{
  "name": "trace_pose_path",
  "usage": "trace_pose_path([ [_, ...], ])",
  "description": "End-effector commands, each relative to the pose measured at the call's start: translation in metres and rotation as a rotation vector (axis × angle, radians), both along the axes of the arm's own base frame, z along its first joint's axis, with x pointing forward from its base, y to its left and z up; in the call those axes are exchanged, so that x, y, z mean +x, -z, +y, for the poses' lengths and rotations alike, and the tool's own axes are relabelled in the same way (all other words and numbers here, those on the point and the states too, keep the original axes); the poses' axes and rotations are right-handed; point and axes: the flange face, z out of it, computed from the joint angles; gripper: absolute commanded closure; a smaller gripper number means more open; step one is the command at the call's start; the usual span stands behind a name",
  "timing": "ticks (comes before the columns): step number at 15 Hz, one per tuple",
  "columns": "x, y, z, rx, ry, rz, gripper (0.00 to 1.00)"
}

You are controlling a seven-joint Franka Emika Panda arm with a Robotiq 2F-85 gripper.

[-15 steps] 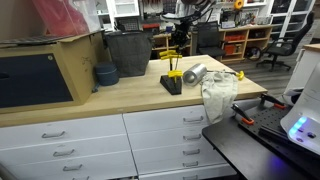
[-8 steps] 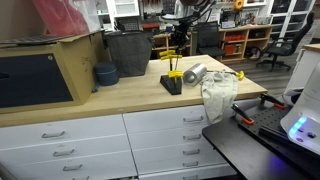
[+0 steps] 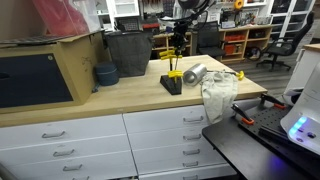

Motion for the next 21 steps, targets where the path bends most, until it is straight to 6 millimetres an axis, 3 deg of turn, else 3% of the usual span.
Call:
trace_pose_path([
  [1, -0.002, 0.011, 0.0, -0.016, 0.073, 0.02, 0.97],
  [2, -0.003, 0.012, 0.0, -0.017, 0.087, 0.025, 0.71],
  [3, -0.004, 0.012, 0.0, -0.018, 0.099, 0.026, 0.6],
  [11, -0.014, 0.021, -0.009, -0.02, 0.122, 0.037, 0.03],
  [16, -0.017, -0.004, -0.009, 0.008, 0.106, -0.009, 0.0],
  [21, -0.026, -0.053, -0.005, 0.025, 0.039, -0.079, 0.0],
])
